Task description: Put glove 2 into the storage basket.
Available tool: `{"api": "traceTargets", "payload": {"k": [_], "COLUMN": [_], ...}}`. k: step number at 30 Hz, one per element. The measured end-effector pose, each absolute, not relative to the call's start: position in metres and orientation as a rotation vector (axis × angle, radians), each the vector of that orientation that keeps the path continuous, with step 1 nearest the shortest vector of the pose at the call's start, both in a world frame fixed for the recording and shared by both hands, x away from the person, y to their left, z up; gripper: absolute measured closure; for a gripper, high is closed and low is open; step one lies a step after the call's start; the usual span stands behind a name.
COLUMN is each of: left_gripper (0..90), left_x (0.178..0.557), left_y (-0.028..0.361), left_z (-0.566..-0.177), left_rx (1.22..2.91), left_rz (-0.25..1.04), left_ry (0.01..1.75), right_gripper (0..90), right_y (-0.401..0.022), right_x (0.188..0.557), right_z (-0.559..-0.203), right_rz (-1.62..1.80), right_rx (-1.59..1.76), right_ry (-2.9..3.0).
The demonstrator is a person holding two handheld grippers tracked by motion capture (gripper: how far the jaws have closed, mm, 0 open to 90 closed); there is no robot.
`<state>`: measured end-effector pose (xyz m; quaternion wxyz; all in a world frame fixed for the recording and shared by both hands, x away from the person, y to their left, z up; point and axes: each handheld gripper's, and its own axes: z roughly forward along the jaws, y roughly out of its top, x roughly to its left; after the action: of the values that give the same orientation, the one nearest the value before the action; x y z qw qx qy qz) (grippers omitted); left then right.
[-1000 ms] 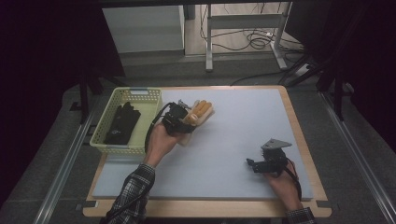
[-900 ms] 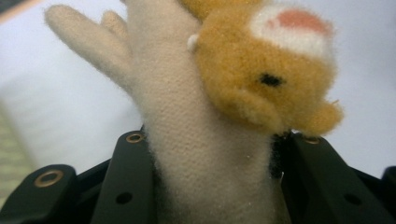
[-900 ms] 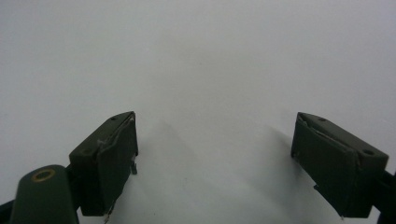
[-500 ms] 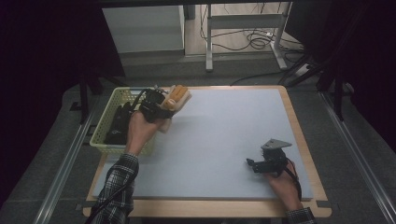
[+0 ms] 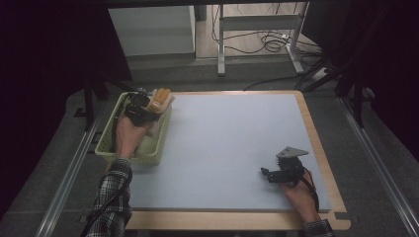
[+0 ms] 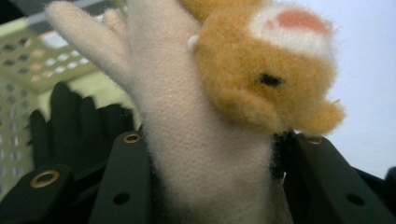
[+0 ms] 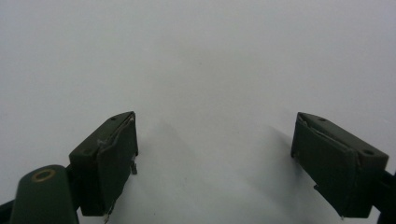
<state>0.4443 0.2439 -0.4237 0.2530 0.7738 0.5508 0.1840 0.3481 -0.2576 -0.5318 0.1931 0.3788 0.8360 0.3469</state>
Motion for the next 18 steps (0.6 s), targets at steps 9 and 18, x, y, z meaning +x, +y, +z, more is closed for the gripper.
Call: {"api": "traceTargets", "payload": {"k": [9, 18], "left_gripper": [56.3, 55.6], "left_x": [0.449, 0.464], "left_y": [0.265, 0.256], "left_z": [-0.445, -0.478], "left_rx": [2.11, 2.198], "left_rz": [0.484, 0.417], "left_ry": [1.579, 1.614], "right_gripper": [14.6, 14.6], "right_y": [-0.258, -0.258], "right_x": [0.348, 0.348], "right_z": [-0.532, -0.532], "right_rz": [0.973, 0.974], "right_rx": [1.065, 1.065], "right_ry": [2.346, 2.346]}}
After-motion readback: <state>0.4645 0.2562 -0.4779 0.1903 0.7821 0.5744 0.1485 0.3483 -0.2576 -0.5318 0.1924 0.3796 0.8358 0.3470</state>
